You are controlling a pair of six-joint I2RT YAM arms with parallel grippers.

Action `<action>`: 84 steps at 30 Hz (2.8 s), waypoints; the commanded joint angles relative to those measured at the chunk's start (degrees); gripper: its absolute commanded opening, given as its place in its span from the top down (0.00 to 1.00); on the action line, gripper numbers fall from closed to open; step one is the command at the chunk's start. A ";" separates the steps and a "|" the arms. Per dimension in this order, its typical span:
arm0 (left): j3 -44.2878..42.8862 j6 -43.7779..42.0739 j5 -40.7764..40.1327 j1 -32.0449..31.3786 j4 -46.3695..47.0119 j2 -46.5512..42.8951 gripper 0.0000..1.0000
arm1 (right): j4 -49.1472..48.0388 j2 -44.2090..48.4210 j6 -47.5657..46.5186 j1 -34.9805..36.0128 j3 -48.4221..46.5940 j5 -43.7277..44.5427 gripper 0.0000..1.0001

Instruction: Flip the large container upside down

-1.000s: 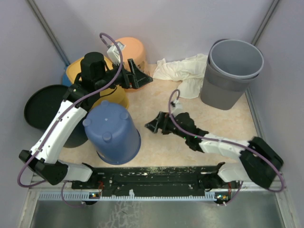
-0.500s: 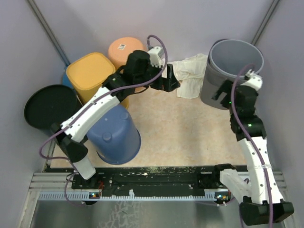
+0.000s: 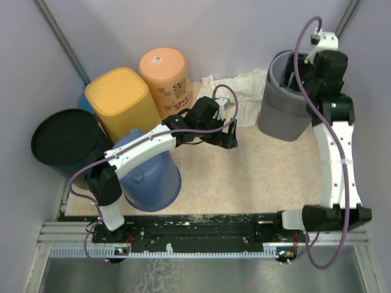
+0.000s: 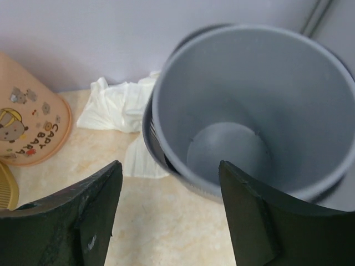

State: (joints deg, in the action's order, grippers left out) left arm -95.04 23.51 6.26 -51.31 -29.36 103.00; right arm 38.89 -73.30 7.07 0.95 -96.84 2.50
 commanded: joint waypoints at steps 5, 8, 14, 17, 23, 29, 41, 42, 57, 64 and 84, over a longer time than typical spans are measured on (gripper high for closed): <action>0.21 0.61 0.56 -0.77 4.93 -1.87 0.00 | 11.81 -19.87 -11.13 -0.25 -23.55 -9.55 0.32; -0.24 -0.41 1.02 -0.82 5.64 -2.66 0.00 | 13.58 -24.72 -11.55 -0.25 -26.68 -12.86 0.32; 2.35 -2.19 0.43 -1.08 12.15 -9.64 0.00 | 13.65 -27.64 -11.63 -0.32 -26.71 -12.17 0.38; 5.29 -2.58 -0.11 -1.13 16.81 -14.17 0.00 | 12.10 -27.40 -11.40 -0.25 -25.28 -9.71 0.45; 6.70 -1.72 0.37 -1.10 18.01 -16.32 0.00 | 9.79 -25.77 -10.97 -0.27 -23.18 -9.01 0.51; 6.78 -1.19 1.23 -1.09 17.76 -15.26 0.00 | 7.79 -24.72 -11.22 -0.28 -20.85 -8.37 0.54; 6.89 -0.27 2.80 -1.20 17.79 -14.07 0.00 | 7.86 -26.50 -14.21 -0.19 -18.30 -7.42 0.59; 6.93 -0.19 2.98 -1.17 17.91 -13.94 0.00 | 7.93 -26.38 -14.88 0.02 -18.30 -7.28 0.61; 6.97 0.44 4.69 -1.17 17.67 -13.30 0.00 | 4.89 -18.93 -22.37 3.41 -22.59 2.44 1.00; 6.63 0.59 4.91 -1.17 17.52 -12.33 0.00 | -1.38 -13.49 -30.53 8.92 -24.93 14.83 1.00; -1.03 4.02 8.30 4.37 10.55 -11.42 0.00 | -16.34 9.97 -14.45 12.31 -22.67 2.86 1.00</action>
State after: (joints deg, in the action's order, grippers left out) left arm -92.73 25.12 11.77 -49.15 -17.17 93.80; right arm 33.21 -68.79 -15.22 12.99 -121.21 13.69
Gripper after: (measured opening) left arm 0.997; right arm 0.046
